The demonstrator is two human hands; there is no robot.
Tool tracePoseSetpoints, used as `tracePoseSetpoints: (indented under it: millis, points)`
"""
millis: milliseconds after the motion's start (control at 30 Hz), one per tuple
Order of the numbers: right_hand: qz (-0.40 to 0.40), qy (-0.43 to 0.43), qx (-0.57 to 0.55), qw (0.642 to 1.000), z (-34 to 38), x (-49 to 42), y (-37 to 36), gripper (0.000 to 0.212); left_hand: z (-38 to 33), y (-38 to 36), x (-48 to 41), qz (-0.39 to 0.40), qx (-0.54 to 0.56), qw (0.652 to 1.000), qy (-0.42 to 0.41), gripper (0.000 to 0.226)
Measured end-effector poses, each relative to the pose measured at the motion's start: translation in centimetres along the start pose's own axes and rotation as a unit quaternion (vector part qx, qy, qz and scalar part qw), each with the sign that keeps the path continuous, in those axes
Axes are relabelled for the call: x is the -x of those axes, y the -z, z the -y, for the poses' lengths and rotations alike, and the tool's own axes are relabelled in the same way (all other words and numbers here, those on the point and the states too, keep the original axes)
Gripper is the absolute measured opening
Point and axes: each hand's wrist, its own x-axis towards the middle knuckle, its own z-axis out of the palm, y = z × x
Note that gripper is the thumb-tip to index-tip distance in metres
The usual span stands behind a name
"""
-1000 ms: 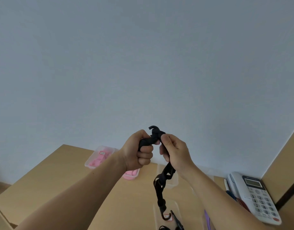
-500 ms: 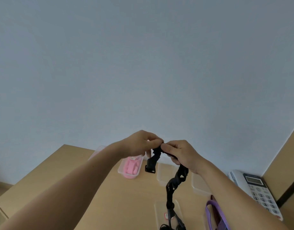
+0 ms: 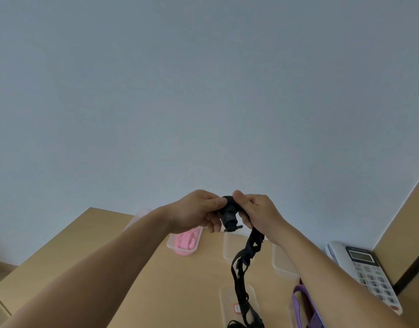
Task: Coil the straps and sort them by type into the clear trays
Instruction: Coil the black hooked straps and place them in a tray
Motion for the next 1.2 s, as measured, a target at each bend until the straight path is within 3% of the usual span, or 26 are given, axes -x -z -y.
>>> tracePoseSetpoints:
  millis: [100,233,300,533,633,767,867,967,1067,1200]
  points:
    - [-0.096,0.043,0.038,0.994,0.2,-0.7,-0.6,0.058,0.2,-0.2,-0.7,-0.071,0.05,0.996,-0.025,0.034]
    - [-0.147,0.088,0.071,0.983,0.5,-1.0,-1.1,0.013,0.1,-0.2,-1.1,-0.179,0.054,0.981,-0.055,0.027]
    - [-0.136,0.113,0.042,0.983,0.7,-0.8,-1.5,0.007,0.1,-0.2,-1.2,-0.203,0.075,0.974,-0.068,0.027]
    - [-0.094,0.078,-0.104,0.987,1.5,-0.8,-0.3,0.014,0.6,0.1,-0.8,-0.135,0.131,0.98,-0.067,0.032]
    - [-0.155,0.099,-0.106,0.977,1.3,-1.0,-1.2,0.016,0.7,-0.3,-1.1,-0.117,0.222,0.966,-0.068,0.03]
    - [-0.235,0.14,-0.051,0.961,0.7,-1.0,-2.5,0.019,0.5,-1.4,-1.9,-0.157,0.314,0.935,-0.054,0.022]
    - [-0.213,0.144,-0.027,0.966,0.2,-0.6,-2.8,0.025,0.1,-2.0,-2.4,-0.208,0.352,0.912,-0.033,0.019]
    - [-0.164,0.121,-0.009,0.979,-0.2,-0.3,-3.3,0.031,-0.4,-2.3,-2.8,-0.263,0.329,0.907,-0.018,0.02]
    - [-0.195,0.118,-0.005,0.974,0.1,-0.5,-3.0,0.004,-0.3,-2.4,-2.7,-0.252,0.247,0.936,-0.014,0.024]
    - [-0.21,0.079,-0.068,0.972,0.6,-0.7,-2.0,0.026,0.0,-2.2,-2.3,-0.195,0.26,0.946,0.0,0.03]
